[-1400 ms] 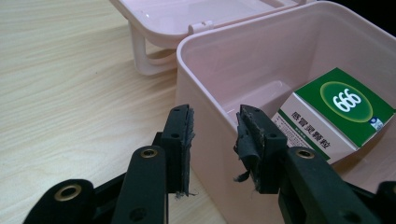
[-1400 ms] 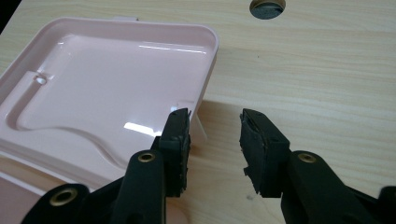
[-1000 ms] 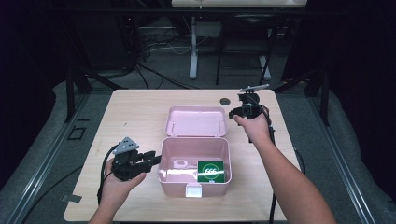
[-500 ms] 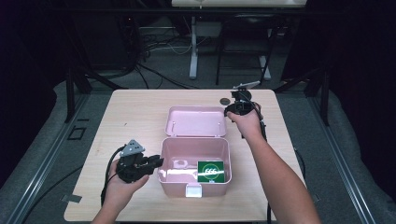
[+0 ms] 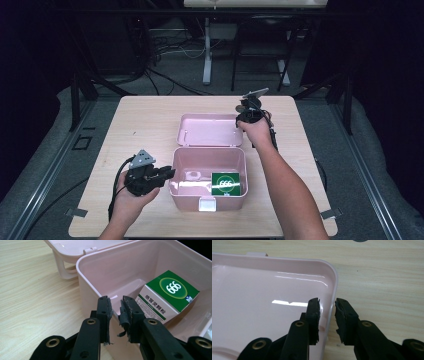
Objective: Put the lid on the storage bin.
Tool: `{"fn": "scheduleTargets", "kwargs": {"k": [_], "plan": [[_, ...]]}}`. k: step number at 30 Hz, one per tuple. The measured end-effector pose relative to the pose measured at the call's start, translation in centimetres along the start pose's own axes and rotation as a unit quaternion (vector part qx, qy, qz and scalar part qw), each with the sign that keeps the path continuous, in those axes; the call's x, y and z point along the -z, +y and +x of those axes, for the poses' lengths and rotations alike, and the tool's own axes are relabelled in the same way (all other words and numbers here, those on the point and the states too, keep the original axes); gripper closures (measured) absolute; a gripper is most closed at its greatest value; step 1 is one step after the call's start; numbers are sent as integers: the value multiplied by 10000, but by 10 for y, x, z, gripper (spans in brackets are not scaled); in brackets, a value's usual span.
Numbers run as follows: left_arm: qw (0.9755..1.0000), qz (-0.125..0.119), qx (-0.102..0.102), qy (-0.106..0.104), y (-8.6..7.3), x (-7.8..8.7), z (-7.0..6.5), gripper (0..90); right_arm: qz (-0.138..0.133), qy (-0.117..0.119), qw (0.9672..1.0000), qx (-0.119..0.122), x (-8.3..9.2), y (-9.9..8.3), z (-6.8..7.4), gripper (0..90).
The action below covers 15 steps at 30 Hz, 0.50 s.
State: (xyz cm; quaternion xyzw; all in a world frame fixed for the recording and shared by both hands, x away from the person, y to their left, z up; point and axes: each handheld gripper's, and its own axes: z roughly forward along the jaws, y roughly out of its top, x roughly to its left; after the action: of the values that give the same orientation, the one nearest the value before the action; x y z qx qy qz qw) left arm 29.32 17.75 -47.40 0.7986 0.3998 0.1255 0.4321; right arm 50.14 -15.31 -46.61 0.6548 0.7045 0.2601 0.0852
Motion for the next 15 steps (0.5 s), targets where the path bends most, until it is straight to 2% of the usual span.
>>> {"fn": "scheduleTargets", "kwargs": {"k": [2,4,5,7,8,15], "plan": [[10000,-8,-4,2,0,0,0,766,119,-17,9999,-20,-2,1,1,753],[10000,-15,-3,5,0,0,0,766,124,-56,9999,-18,-4,1,1,762],[10000,-18,-1,7,0,0,0,766,44,-65,10000,-32,-6,0,1,762],[10000,-18,-13,18,0,0,0,767,130,-93,9999,-55,-6,1,2,773],[10000,-32,-9,38,0,0,-1,768,20,-79,9999,-74,-8,1,2,780],[10000,-58,2,65,0,-1,-2,778,152,-54,9998,-150,-10,2,0,814]]}}
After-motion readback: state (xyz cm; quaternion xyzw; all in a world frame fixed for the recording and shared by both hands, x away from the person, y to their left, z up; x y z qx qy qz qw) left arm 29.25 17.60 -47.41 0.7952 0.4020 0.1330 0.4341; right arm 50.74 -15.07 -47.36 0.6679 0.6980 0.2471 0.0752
